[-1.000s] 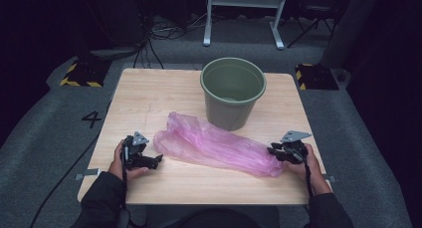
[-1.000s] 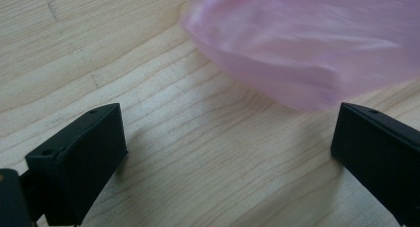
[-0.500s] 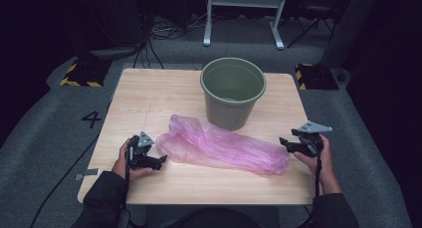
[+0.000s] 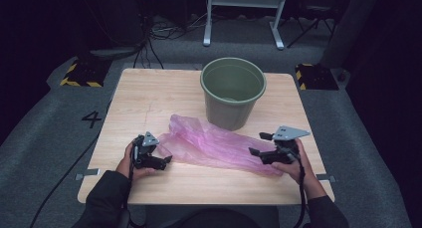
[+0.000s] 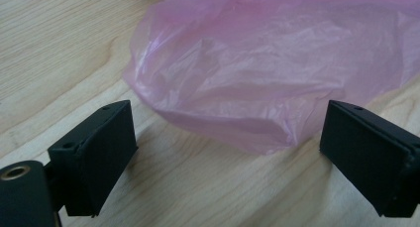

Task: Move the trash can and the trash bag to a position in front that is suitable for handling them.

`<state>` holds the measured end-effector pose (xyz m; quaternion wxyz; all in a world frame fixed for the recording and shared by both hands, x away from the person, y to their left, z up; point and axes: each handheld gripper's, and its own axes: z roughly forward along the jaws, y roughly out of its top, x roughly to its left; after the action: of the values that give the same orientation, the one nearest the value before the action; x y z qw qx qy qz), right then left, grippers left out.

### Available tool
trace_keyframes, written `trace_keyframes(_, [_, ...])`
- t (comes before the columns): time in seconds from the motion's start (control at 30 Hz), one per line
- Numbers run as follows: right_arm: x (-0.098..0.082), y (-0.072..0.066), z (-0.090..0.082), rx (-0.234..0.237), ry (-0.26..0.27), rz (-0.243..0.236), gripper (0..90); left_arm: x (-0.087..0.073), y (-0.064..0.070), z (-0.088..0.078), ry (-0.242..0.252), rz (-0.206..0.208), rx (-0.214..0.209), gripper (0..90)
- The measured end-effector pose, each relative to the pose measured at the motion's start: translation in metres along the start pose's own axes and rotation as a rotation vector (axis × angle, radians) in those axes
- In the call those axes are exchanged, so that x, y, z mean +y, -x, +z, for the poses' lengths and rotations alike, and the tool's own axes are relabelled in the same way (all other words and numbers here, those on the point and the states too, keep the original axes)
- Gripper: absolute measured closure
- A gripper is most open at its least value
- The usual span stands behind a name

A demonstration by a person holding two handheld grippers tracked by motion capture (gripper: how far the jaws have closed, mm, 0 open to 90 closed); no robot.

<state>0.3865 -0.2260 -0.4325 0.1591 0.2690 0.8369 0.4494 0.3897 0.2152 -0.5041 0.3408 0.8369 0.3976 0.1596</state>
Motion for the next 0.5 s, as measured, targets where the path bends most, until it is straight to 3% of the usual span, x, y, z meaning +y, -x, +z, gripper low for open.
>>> trace_keyframes(0.1, [0.001, -0.019, 0.020, 0.030, -0.045, -0.038, 24.8, 0.004, 0.001, 0.004, -0.001, -0.003, 0.004, 5.2])
trace_keyframes(0.13, [0.001, -0.019, 0.020, 0.030, -0.045, -0.038, 24.8, 0.005, 0.002, 0.006, -0.001, -0.005, 0.006, 5.2])
trace_keyframes(0.17, [0.000, -0.029, 0.034, 0.035, -0.076, -0.069, 25.3, 0.010, 0.003, 0.010, -0.010, -0.012, 0.015, 3.1])
trace_keyframes(0.2, [0.000, -0.029, 0.034, 0.035, -0.076, -0.069, 25.3, 0.010, 0.003, 0.010, -0.010, -0.012, 0.015, 2.6])
trace_keyframes(0.3, [-0.004, -0.040, 0.055, 0.026, -0.116, -0.096, 25.5, 0.016, 0.009, 0.015, -0.014, -0.019, 0.020, 2.5])
trace_keyframes(0.5, [-0.008, -0.047, 0.062, 0.039, -0.126, -0.083, 23.2, 0.023, 0.014, 0.023, -0.013, -0.024, 0.017, 2.1])
